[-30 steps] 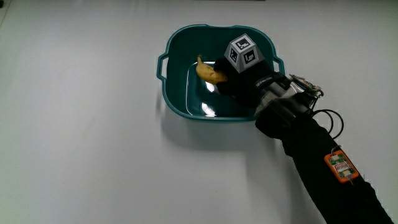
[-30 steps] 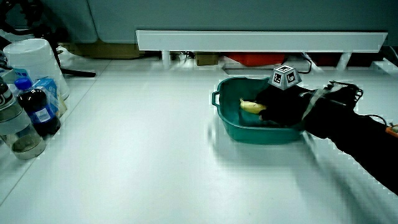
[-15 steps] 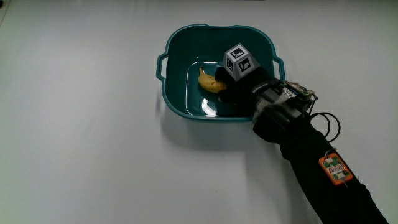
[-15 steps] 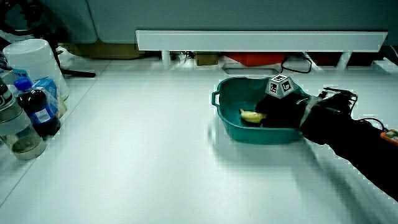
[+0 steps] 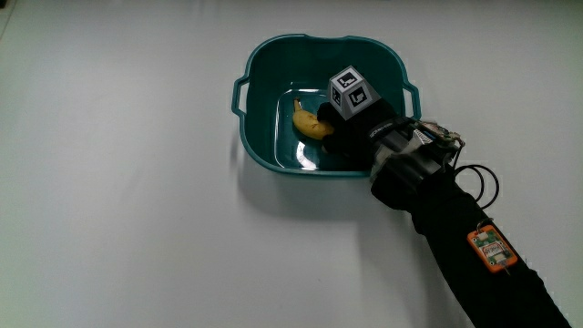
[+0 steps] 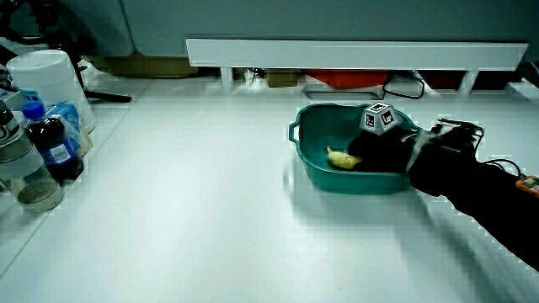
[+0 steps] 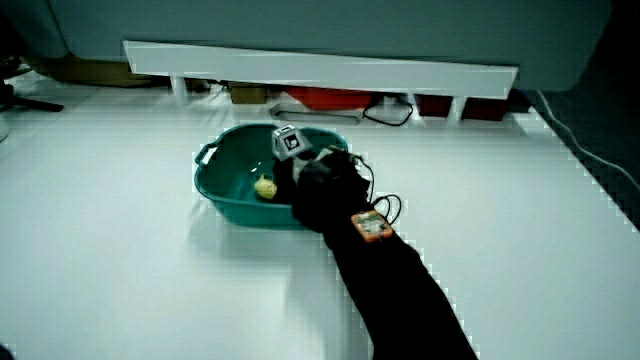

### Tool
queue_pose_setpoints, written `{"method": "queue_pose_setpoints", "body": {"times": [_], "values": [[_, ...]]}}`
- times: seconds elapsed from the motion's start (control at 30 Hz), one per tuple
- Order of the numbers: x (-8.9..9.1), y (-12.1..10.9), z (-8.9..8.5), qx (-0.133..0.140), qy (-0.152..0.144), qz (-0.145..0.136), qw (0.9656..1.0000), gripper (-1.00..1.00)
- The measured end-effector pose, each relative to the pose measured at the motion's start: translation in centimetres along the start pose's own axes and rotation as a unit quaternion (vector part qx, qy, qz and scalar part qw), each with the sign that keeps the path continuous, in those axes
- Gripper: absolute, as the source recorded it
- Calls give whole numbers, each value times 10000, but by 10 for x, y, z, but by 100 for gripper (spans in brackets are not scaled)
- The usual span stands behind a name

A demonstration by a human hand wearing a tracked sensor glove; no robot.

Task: Place banana into plate

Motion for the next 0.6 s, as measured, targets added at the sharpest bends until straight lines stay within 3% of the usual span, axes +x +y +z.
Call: {"method": "queue_pose_setpoints", "body": {"times": [0.1, 0.27, 0.3, 0.37, 0.6], "values": [[1, 1, -2, -35, 20, -13, 10000, -35], [9, 6, -8, -326, 329, -62, 9989, -57], [12, 4, -6, -244, 464, -78, 9986, -61], [17, 4, -8, -362, 743, -118, 9965, -70], [21, 0, -5, -285, 963, -84, 9949, -100]]}}
